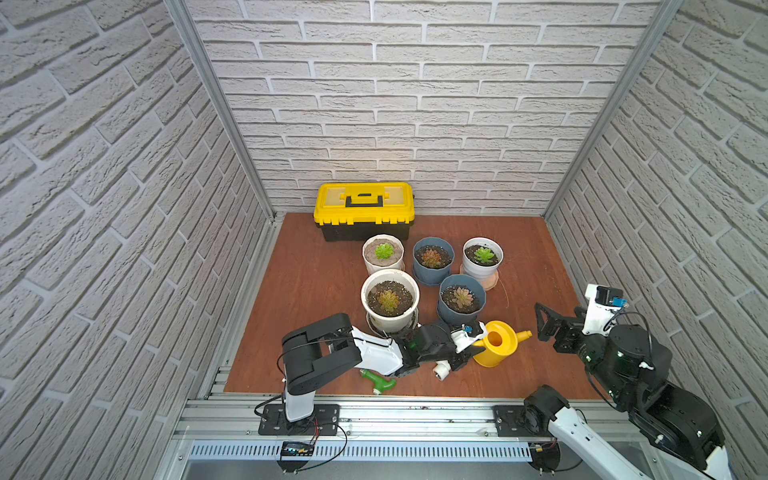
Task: Water the succulent around the soil edge
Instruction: Place the watering can at the center of the board.
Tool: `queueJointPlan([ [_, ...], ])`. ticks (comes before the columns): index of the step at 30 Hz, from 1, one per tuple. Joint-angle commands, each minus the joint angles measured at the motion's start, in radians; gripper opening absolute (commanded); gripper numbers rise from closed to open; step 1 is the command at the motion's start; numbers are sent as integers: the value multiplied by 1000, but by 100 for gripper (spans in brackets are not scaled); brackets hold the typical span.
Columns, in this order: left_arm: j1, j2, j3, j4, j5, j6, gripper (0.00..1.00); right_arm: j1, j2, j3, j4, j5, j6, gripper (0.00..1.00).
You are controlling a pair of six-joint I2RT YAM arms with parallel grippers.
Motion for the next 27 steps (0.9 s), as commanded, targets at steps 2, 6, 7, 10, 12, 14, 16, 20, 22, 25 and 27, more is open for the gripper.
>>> queueJointPlan([
  [2, -4, -72, -18, 10, 31, -3, 40, 0, 49, 18, -53, 37, 36, 100],
  [6, -3, -151, -31, -29, 14, 22, 45, 0, 47, -7, -50, 35, 68, 100],
  [7, -3, -177, -37, -44, 6, 32, 46, -1, 42, -14, -45, 26, 71, 100],
  [10, 0, -281, -53, -137, -15, 66, 52, -1, 21, -34, -59, 67, 176, 100],
  [12, 1, -363, -68, -211, -31, 78, 60, -1, 22, -45, -112, 156, 343, 100],
  [14, 1, -447, -86, -284, -44, 92, 71, -2, 57, -30, -207, 201, 489, 100],
  [16, 0, -543, -109, -359, -85, 98, 81, 0, 108, -11, -291, 193, 592, 100],
  [20, 0, -761, -179, -528, -254, 117, 98, 0, 184, 1, -388, 139, 738, 99],
  [22, 0, -858, -197, -637, -359, 120, 98, 0, 193, -15, -396, 106, 799, 96],
  [25, -1, -982, -212, -797, -511, 105, 98, 2, 201, -58, -387, 50, 884, 84],
  [27, -3, -1053, -234, -869, -604, 90, 98, 8, 221, -93, -381, 12, 939, 77],
])
